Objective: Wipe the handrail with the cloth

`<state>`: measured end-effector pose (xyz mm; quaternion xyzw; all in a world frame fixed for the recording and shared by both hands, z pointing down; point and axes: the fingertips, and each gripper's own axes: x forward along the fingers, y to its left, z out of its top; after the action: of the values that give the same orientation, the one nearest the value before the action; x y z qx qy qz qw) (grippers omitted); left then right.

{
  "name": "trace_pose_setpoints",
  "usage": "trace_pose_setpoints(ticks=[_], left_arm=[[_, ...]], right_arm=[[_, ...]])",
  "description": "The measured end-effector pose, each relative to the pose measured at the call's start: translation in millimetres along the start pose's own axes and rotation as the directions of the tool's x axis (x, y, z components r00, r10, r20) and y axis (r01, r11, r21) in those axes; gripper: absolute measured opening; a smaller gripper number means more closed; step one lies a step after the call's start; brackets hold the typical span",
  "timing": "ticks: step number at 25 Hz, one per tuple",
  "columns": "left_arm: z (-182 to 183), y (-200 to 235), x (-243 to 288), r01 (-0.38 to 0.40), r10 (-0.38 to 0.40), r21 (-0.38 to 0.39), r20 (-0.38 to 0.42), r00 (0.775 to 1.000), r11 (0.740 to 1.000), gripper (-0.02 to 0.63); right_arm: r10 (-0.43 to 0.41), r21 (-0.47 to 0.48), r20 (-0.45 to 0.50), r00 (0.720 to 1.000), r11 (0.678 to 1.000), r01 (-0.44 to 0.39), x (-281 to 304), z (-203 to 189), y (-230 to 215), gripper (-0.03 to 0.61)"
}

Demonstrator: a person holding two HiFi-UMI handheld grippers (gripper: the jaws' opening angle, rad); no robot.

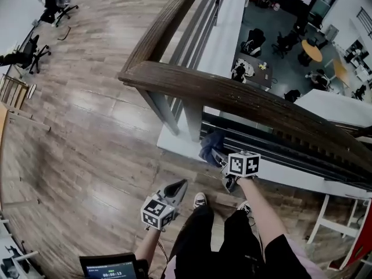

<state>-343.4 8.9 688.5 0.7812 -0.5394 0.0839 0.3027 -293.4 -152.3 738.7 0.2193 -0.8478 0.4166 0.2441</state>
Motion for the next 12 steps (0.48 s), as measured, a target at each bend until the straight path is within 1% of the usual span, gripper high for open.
trace_pose_setpoints(ticks=[3,7,10,12], left_arm=[[-13.0,11.6,-2.1,-0.013,0.013,-0.025,0.002,1.000,1.000,0.005],[-22.7,18.9,-1.7,-0.023,0.022,-0.054,-0.013,1.000,0.998,0.005],[-25.8,18.8,-2.7,-0.028,0.027,-0.066,-0.020,0.999,0.997,0.005],[-36.7,18.9,-2.0,-0.026,0.025,-0.061,-0.014,1.000,0.998,0.005]], right_arm=[[0.011,0.018,-0.006,1.000,1.000,-0.011,33.2,2.7,0.6,0.104],[-0.013,0.049,-0.022,1.000,0.999,0.014,63.5,0.2,-17.3,0.104],[-0.051,0.105,-0.034,0.998,0.993,0.054,69.0,-4.9,-37.4,0.104],[-0.073,0.139,-0.031,0.997,0.987,0.077,62.0,-6.6,-52.2,0.104]])
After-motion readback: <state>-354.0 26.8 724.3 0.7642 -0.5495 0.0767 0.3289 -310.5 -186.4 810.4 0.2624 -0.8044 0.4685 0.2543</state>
